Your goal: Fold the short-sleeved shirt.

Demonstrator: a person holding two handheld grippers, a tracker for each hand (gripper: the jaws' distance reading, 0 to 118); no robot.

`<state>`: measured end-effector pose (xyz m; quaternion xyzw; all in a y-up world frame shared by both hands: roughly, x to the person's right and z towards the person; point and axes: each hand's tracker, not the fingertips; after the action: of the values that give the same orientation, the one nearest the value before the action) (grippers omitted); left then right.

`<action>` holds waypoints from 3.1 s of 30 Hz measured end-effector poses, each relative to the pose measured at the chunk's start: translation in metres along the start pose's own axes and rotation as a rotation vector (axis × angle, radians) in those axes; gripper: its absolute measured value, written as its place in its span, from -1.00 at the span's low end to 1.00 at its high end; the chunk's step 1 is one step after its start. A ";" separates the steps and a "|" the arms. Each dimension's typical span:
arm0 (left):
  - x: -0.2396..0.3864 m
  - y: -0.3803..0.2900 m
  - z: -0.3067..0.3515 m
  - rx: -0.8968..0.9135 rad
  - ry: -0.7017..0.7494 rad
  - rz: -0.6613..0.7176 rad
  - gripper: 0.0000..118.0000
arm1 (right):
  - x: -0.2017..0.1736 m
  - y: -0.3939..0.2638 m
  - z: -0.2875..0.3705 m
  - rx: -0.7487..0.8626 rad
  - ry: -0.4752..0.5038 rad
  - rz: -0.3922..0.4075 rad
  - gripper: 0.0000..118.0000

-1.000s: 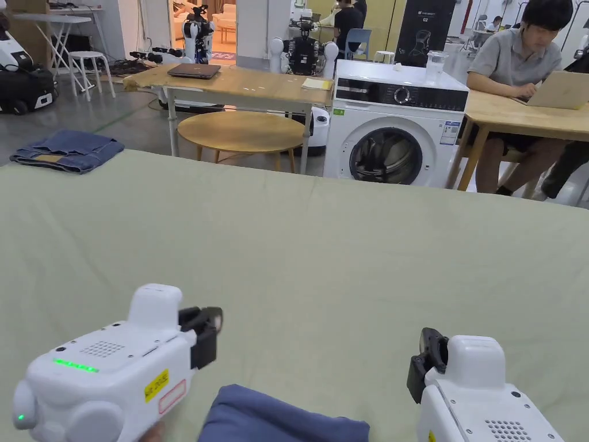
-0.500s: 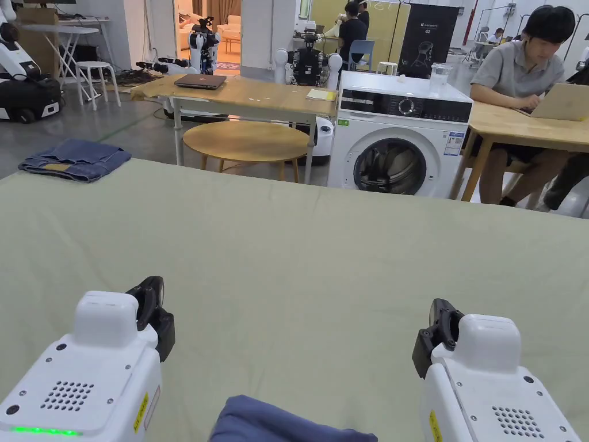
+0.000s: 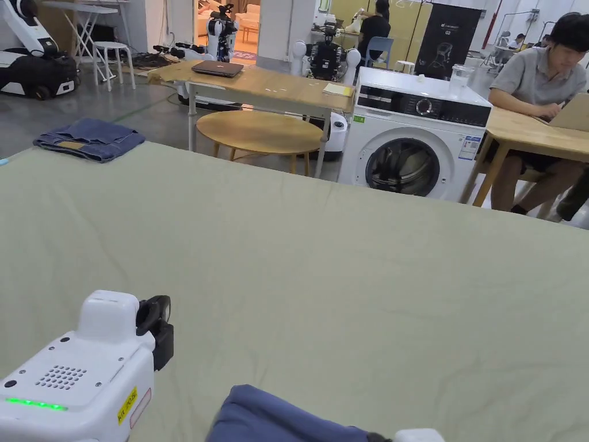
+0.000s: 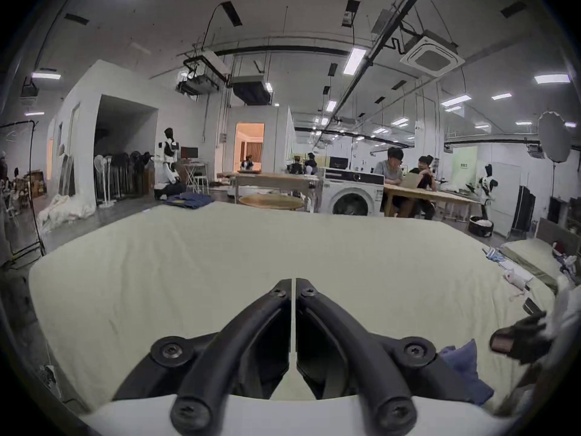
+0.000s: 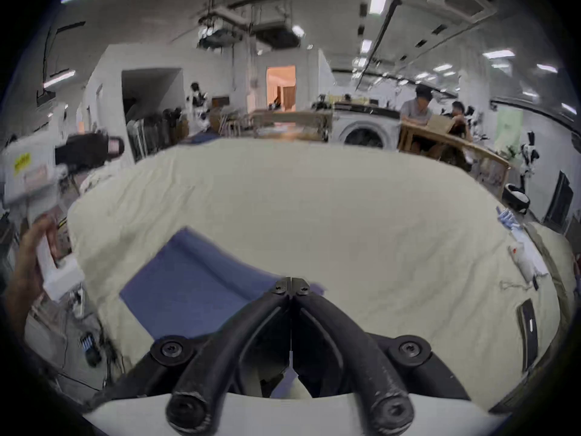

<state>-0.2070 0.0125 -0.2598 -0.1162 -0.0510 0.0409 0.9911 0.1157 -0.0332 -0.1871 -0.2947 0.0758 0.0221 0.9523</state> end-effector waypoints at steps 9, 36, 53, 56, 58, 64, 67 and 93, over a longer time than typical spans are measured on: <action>-0.030 -0.031 0.006 -0.260 -0.173 0.131 -1.00 | 0.006 -0.015 -0.065 -0.139 -0.076 -0.092 -1.00; -0.017 -0.118 -0.130 -1.043 -0.959 0.752 0.28 | 0.007 -0.015 -0.061 -0.125 -0.069 -0.081 -1.00; -0.023 -0.123 -0.087 -0.892 -0.902 0.808 -0.76 | -0.001 -0.008 -0.048 -0.072 -0.060 0.023 -1.00; -0.038 -0.105 -0.083 -0.879 -0.885 0.817 -0.75 | -0.002 0.007 -0.041 -0.023 -0.058 0.023 -1.00; -0.058 -0.091 -0.080 -0.877 -0.848 0.805 -0.76 | -0.002 0.020 -0.039 0.013 -0.046 0.027 -1.00; -0.143 -0.024 -0.056 -0.839 -0.720 0.719 -0.76 | -0.003 0.060 -0.045 0.103 -0.047 0.040 -1.00; -0.208 0.005 -0.056 -0.829 -0.641 0.692 -0.76 | -0.001 0.077 -0.049 0.137 -0.052 0.032 -1.00; -0.439 0.064 -0.021 -0.896 0.005 0.667 -0.15 | 0.015 0.085 -0.069 0.080 -0.114 0.011 -1.00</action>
<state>-0.6444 0.0288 -0.3352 -0.5361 -0.0217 0.3263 0.7782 0.1137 -0.0024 -0.2932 -0.2544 0.0238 0.0409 0.9659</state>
